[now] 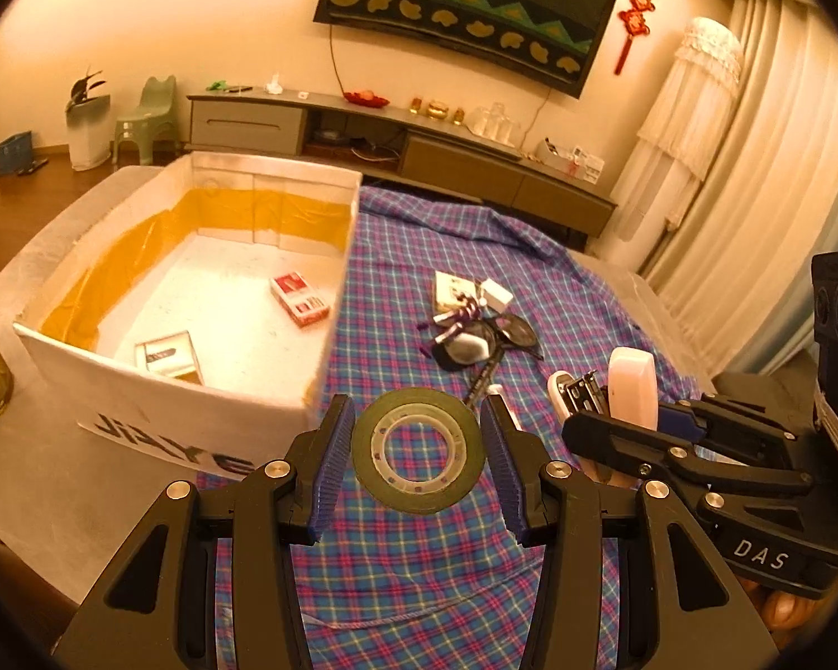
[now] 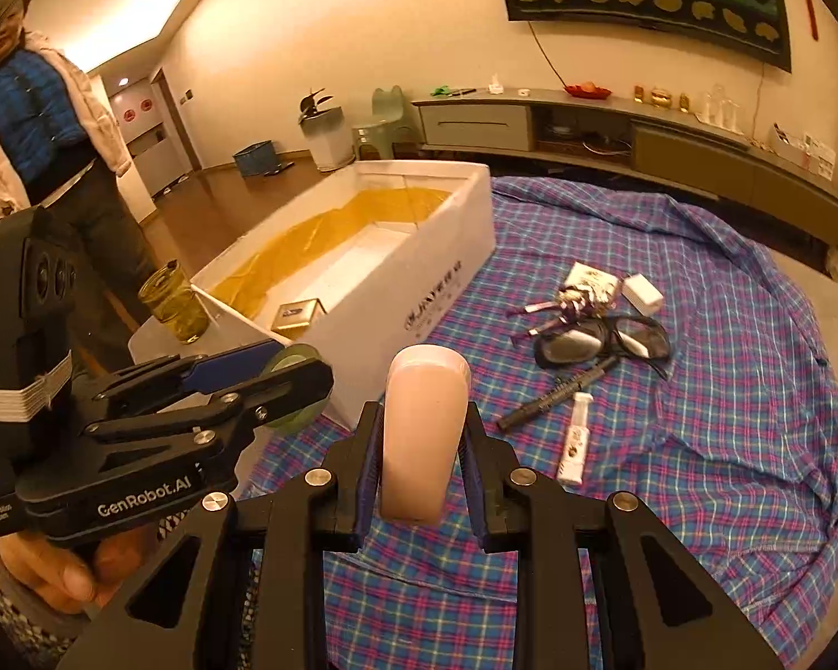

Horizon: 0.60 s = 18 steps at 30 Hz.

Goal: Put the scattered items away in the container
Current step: 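Carry the tape roll and stapler over the cardboard box with both tools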

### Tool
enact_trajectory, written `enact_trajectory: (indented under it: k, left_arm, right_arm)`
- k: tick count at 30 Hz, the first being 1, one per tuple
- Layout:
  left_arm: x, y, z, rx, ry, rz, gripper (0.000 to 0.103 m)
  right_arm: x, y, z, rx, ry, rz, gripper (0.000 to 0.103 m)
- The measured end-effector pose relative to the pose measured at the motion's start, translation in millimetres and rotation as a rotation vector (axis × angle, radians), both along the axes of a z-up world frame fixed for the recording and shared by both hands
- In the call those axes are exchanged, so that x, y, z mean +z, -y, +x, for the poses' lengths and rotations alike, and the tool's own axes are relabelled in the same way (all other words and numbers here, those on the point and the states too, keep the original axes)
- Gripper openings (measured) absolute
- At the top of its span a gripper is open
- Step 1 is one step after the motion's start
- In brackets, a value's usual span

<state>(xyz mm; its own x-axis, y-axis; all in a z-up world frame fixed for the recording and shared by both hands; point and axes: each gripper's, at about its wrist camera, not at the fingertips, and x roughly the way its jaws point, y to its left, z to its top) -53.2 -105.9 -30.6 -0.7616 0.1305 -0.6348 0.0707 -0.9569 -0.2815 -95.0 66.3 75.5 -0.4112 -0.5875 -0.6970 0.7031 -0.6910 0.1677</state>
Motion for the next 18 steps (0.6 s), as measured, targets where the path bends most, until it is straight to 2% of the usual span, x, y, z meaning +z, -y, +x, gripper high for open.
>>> enact_trajectory:
  k: [8,18]
  left_arm:
    - [11,29,-6,0.026,-0.025,0.002,0.049]
    - [14,67,-16,0.063,-0.035,0.021,0.049]
  right_arm:
    - [20,30,0,0.046,-0.035,0.004,0.028]
    - [28,73,-5,0.094,-0.054,0.028,0.028]
